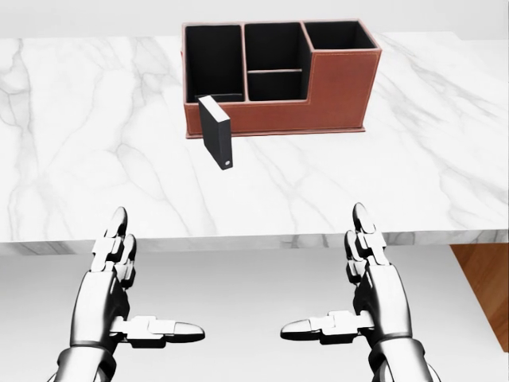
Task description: Pick up the book and place it in the right compartment of the caddy.
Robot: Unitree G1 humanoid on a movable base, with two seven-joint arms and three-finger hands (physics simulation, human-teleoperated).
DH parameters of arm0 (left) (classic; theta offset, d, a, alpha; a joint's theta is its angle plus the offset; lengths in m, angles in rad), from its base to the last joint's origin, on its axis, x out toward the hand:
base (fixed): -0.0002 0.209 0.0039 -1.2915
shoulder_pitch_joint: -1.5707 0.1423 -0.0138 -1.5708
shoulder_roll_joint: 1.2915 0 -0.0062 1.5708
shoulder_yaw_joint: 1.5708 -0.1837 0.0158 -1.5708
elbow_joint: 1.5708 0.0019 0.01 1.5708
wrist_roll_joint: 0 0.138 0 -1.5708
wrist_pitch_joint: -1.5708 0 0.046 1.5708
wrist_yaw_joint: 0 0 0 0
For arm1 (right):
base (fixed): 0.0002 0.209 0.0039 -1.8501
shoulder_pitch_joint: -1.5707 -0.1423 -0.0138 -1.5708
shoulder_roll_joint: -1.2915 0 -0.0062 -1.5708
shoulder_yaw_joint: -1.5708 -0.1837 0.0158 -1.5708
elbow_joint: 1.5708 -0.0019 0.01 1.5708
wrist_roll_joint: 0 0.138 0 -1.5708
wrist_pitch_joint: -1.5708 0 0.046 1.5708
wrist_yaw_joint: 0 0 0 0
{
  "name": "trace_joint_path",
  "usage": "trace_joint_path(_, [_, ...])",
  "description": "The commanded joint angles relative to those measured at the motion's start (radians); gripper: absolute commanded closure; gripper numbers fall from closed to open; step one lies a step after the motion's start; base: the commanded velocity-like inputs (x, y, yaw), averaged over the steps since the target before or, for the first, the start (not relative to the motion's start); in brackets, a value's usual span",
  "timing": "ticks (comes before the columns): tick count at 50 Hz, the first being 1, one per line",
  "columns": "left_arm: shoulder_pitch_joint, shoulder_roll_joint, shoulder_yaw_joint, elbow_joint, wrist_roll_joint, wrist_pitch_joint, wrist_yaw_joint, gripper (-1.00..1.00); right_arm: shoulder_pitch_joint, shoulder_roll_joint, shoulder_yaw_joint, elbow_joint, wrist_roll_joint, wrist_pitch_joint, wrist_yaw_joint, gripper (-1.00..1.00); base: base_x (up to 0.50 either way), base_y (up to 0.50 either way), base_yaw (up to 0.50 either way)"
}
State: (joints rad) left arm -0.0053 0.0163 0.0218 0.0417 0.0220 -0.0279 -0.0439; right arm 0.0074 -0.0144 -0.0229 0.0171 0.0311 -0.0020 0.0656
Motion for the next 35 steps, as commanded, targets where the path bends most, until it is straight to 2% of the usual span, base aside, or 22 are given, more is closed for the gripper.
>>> trace_joint_path(1, [-0.001, 0.001, 0.000, 0.004, 0.006, -0.002, 0.002, -1.00, -0.001, 0.002, 0.005, 0.000, -0.003, 0.000, 0.002, -1.00, 0.00, -0.03, 0.00])
trace_joint_path(9, [0.001, 0.001, -0.001, 0.003, 0.007, -0.003, 0.001, -1.00, -0.001, 0.002, 0.007, 0.002, -0.010, 0.008, 0.000, -1.00, 0.00, 0.00, 0.00])
trace_joint_path(13, [0.000, 0.001, 0.000, 0.006, 0.007, -0.005, 0.001, -1.00, -0.002, 0.001, 0.010, 0.013, -0.023, -0.003, -0.002, -1.00, 0.00, 0.00, 0.00])
trace_joint_path(15, [0.001, 0.001, -0.002, 0.003, 0.009, -0.002, 0.002, -1.00, -0.002, 0.001, 0.011, 0.005, -0.027, 0.004, -0.003, -1.00, 0.00, 0.00, 0.00])
trace_joint_path(17, [0.000, 0.001, -0.002, 0.011, 0.010, -0.010, 0.002, -1.00, -0.001, 0.002, 0.013, 0.008, -0.032, 0.000, -0.004, -1.00, 0.00, 0.00, 0.00])
trace_joint_path(30, [0.001, 0.001, -0.002, 0.005, 0.011, -0.004, 0.001, -1.00, -0.001, 0.002, 0.010, 0.008, -0.035, 0.001, -0.007, -1.00, 0.28, 0.00, 0.00])
trace_joint_path(35, [-0.001, 0.001, -0.003, 0.013, 0.013, -0.010, 0.002, -1.00, -0.004, 0.002, 0.009, 0.021, -0.034, -0.008, -0.007, -1.00, 0.32, 0.00, 0.00])
